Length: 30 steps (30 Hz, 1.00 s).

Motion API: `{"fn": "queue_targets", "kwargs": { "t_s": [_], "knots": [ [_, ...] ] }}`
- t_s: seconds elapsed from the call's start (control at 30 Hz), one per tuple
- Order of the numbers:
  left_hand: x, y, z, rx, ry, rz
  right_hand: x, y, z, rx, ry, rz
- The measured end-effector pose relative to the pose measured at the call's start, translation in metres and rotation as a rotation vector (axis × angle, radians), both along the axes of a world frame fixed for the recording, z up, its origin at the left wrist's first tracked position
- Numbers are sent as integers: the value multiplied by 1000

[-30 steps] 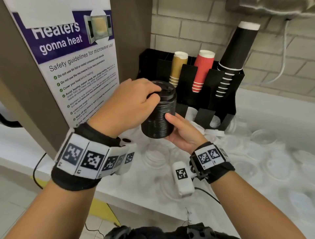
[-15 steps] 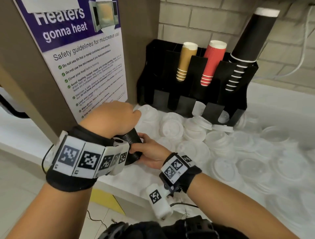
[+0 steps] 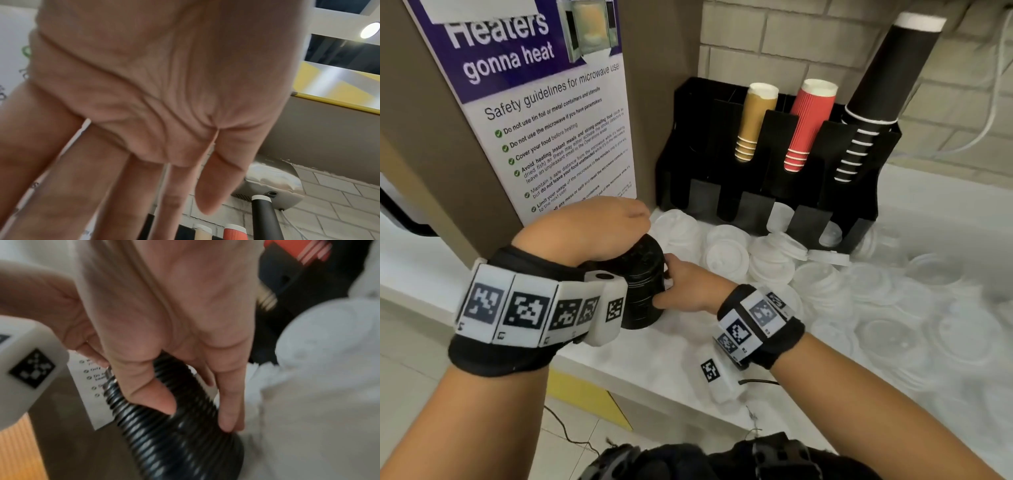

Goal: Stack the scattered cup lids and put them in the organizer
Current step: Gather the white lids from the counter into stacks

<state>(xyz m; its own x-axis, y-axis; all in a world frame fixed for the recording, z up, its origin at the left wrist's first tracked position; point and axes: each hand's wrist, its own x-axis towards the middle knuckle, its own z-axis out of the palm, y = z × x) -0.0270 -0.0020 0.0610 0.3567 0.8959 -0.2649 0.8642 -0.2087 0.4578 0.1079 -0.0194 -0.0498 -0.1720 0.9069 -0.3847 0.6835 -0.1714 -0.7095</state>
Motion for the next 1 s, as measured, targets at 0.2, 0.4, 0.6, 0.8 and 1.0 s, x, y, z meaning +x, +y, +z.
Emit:
{"fn": "queue_targets", "kwargs": {
  "t_s": [0.2,0.4,0.6,0.8,1.0],
  "knots": [
    [-4,-4,0,57,-15,1,9,-3,-2,-86,58,-53],
    [-6,-4,-5,52,63,13,-5,-6,-11,-134,174,-88],
    [-9,0,-7,59,87,25,-8,-2,-15,-158,207,-109],
    [-9,1,-7,86,94,30,-9,2,-16,-139,195,-105],
    [-9,1,-4,78,76,20,2,2,-13,-114,100,-72]
  ]
}}
